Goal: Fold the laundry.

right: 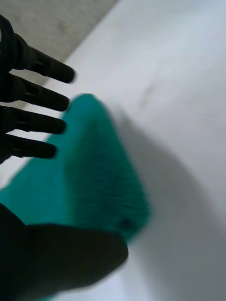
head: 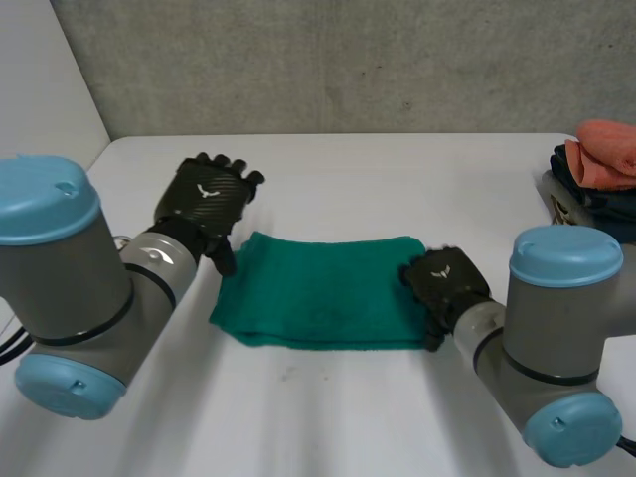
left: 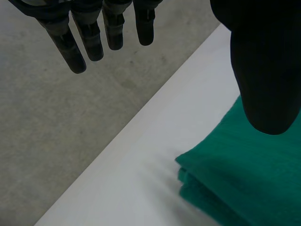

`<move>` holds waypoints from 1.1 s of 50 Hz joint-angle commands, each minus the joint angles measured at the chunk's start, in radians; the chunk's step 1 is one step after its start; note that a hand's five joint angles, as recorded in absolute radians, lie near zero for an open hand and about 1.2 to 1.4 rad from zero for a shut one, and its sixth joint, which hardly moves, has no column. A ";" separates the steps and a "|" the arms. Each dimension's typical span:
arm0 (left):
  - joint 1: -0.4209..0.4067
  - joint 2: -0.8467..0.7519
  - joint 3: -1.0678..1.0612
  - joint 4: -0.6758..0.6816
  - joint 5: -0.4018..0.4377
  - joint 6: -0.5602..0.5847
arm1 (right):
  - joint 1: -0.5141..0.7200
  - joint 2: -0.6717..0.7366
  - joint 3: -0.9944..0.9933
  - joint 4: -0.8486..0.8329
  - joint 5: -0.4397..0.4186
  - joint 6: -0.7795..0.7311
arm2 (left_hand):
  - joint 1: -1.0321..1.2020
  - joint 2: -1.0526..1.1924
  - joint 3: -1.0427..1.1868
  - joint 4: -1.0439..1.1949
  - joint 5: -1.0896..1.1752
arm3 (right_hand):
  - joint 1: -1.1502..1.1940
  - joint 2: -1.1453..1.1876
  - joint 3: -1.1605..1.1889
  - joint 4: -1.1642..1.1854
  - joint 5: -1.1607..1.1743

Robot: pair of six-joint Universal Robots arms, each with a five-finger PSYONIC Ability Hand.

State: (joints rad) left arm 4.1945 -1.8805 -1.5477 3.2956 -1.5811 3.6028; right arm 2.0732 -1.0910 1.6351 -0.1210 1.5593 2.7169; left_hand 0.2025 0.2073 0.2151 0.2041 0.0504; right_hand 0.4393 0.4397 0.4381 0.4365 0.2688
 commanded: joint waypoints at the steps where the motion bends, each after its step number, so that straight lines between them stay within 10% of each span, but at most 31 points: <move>1: -0.013 -0.011 -0.002 -0.002 -0.007 -0.001 | -0.067 0.040 0.011 -0.034 0.016 -0.094 | -0.028 -0.033 -0.041 -0.030 -0.050 | 0.957 0.957 0.958 0.960 0.953; 10: 0.012 0.069 -0.055 -0.004 -0.007 0.001 | 0.071 -0.093 -0.075 -0.212 0.030 -0.181 | -0.028 -0.033 -0.041 -0.030 -0.050 | 0.957 0.957 0.958 0.960 0.953; 22: 0.136 0.135 -0.118 -0.004 -0.007 -0.045 | 0.387 0.227 -0.330 -0.203 -0.226 -0.178 | -0.028 -0.033 -0.041 -0.030 -0.050 | 0.957 0.957 0.958 0.960 0.953; 23: 0.144 0.135 -0.120 -0.007 -0.007 -0.058 | 0.387 0.247 -0.346 -0.201 -0.222 -0.177 | -0.028 -0.033 -0.041 -0.030 -0.050 | 0.957 0.957 0.958 0.960 0.953; 27: 0.162 0.132 -0.120 -0.008 -0.005 -0.099 | 0.386 0.260 -0.400 -0.193 -0.119 -0.091 | -0.028 -0.033 -0.041 -0.030 -0.050 | -0.255 -0.255 -0.254 -0.252 -0.259; 35: 0.124 0.112 -0.065 -0.004 -0.002 -0.148 | 0.279 0.068 -0.316 -0.178 -0.031 0.329 | -0.024 -0.029 -0.037 -0.026 -0.047 | -0.265 -0.265 -0.264 -0.262 -0.269; 43: -0.088 -0.086 0.106 -0.010 0.004 -0.181 | 0.099 -0.043 -0.216 -0.059 0.007 0.362 | 0.011 0.006 -0.002 0.009 -0.012 | -0.265 -0.265 -0.264 -0.262 -0.269; 55: -0.125 -0.281 0.158 -0.067 -0.005 -0.164 | 0.001 -0.043 -0.100 -0.003 0.010 0.351 | 0.193 0.188 0.180 0.191 0.170 | -0.265 -0.265 -0.264 -0.262 -0.269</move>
State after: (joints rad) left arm 4.0642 -2.1202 -1.3881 3.2466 -1.5803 3.4360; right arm 2.0851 -1.1404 1.4967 -0.1185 1.5833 3.0767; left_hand 0.2678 0.2653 0.2652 0.2659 0.0970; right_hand 0.2275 0.2136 0.2142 0.2172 0.0477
